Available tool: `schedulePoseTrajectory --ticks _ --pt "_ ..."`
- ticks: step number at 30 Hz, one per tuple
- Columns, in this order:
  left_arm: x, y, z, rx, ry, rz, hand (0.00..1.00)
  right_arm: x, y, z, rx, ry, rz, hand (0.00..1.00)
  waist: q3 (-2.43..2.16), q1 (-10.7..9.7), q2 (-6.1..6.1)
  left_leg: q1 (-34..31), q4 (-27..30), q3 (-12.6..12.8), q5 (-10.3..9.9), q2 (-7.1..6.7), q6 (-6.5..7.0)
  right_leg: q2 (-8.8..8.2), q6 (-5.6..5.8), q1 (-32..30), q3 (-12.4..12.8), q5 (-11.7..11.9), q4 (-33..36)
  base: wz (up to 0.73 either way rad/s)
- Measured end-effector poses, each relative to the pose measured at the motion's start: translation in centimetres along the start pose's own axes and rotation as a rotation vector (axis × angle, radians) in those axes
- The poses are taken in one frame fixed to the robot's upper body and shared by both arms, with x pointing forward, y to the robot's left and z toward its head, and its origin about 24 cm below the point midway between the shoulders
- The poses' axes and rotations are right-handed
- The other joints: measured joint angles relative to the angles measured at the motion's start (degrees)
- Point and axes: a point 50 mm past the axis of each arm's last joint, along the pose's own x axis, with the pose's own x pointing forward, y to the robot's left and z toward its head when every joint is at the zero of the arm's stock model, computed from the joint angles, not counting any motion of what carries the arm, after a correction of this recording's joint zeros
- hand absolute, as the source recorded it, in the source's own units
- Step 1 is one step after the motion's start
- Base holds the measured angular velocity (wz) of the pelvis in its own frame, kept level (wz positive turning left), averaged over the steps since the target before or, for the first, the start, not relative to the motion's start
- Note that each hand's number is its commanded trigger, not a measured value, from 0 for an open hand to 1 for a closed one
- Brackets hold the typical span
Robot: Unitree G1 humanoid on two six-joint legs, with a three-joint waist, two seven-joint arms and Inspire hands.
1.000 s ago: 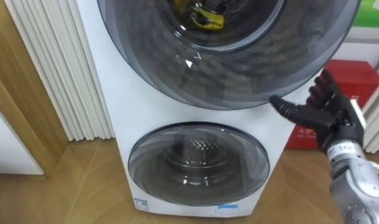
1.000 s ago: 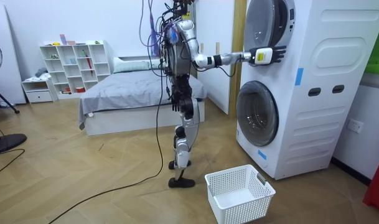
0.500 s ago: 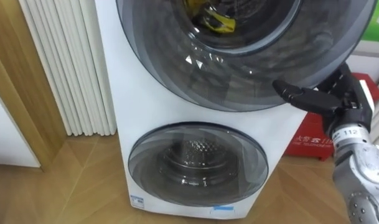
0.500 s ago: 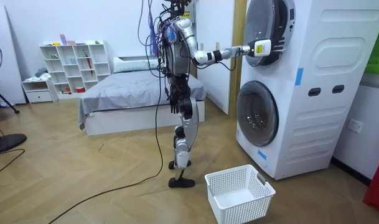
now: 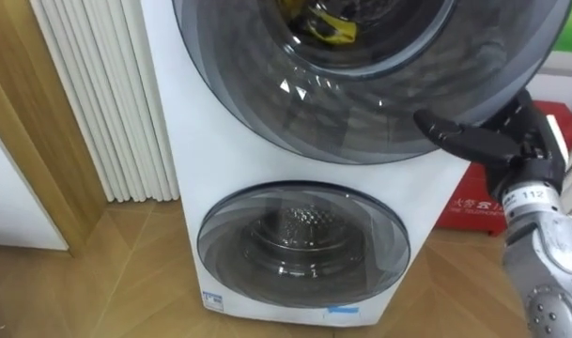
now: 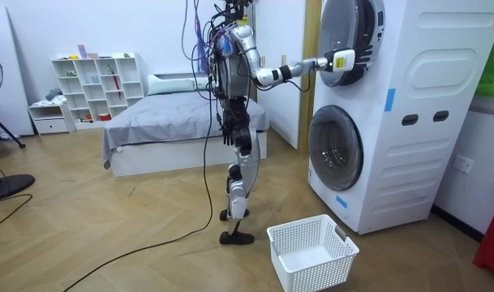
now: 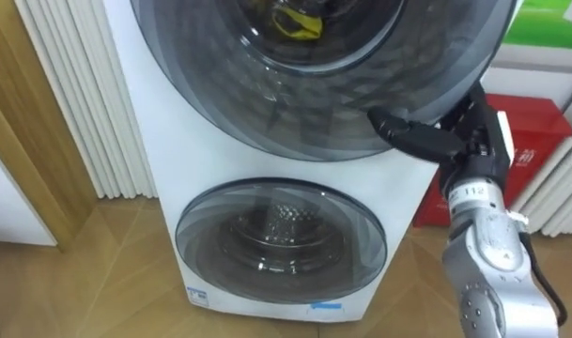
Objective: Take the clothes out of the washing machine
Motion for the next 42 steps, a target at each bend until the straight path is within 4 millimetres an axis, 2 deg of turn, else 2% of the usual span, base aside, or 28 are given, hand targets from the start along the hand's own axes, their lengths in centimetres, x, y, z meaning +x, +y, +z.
schedulePoseTrajectory --ticks 5,11,17,24,31,34,37,42 --pt "0.0 0.0 -0.1 0.005 0.001 -0.001 0.0 -0.1 0.5 1.3 0.008 -0.047 0.032 0.0 0.13 0.2 0.3 0.9 -0.8 0.5 0.0 0.12 -0.07 0.2 0.0 0.2 0.4 0.0 -0.1 -0.08" --pt "0.0 -0.1 -0.2 0.02 0.0 -0.005 0.0 -0.5 0.8 1.7 0.037 -0.062 0.053 0.0 0.46 -0.6 -0.19 1.1 -0.9 0.6 0.0 0.27 -0.07 0.16 0.0 0.3 0.5 0.0 -0.1 -0.01" --pt "0.0 0.0 0.1 0.029 -0.02 -0.009 0.0 -1.5 1.4 1.8 0.033 -0.074 0.134 0.0 0.56 -0.9 -0.34 1.0 -1.0 2.5 0.0 0.81 -0.08 0.22 -0.01 -0.3 1.0 0.0 -0.1 -0.13" --pt "0.0 0.0 0.2 0.053 -0.029 -0.013 0.0 -4.2 1.5 1.3 0.013 -0.079 0.232 0.0 0.48 -1.4 -0.3 0.8 -1.0 3.6 -0.2 1.1 -0.3 0.44 -0.07 -0.8 1.1 0.0 0.1 -0.06" --pt "0.0 -0.1 0.2 0.072 -0.031 -0.017 0.0 -5.7 2.5 -0.2 0.024 -0.034 0.339 0.0 0.38 -2.6 -0.02 0.7 -0.7 3.9 -0.4 1.56 -0.57 0.87 -0.44 -1.4 1.6 0.3 1.0 -0.07" --pt "0.0 -0.3 0.2 0.093 -0.032 -0.026 0.0 -6.1 3.2 -0.5 0.053 -0.024 0.384 0.0 0.29 -3.5 0.44 0.8 -0.7 3.9 -0.4 1.7 -0.63 0.96 -0.49 -1.3 1.7 0.3 1.1 0.0" --pt "0.1 -0.5 0.1 0.094 -0.025 -0.031 0.0 -6.6 3.2 -0.8 0.057 -0.013 0.429 0.0 -0.12 -3.7 1.1 1.0 -0.7 4.5 -0.4 1.87 -0.64 1.04 -0.69 -1.3 1.8 0.4 1.1 -0.06" --pt "0.0 -0.7 -0.1 0.091 -0.024 -0.04 0.0 -8.0 3.3 -0.6 0.094 -0.013 0.495 0.0 -0.1 -3.8 1.71 1.5 -0.8 5.1 -0.4 1.9 -0.66 1.09 -0.7 -1.3 2.2 0.4 1.1 -0.07"
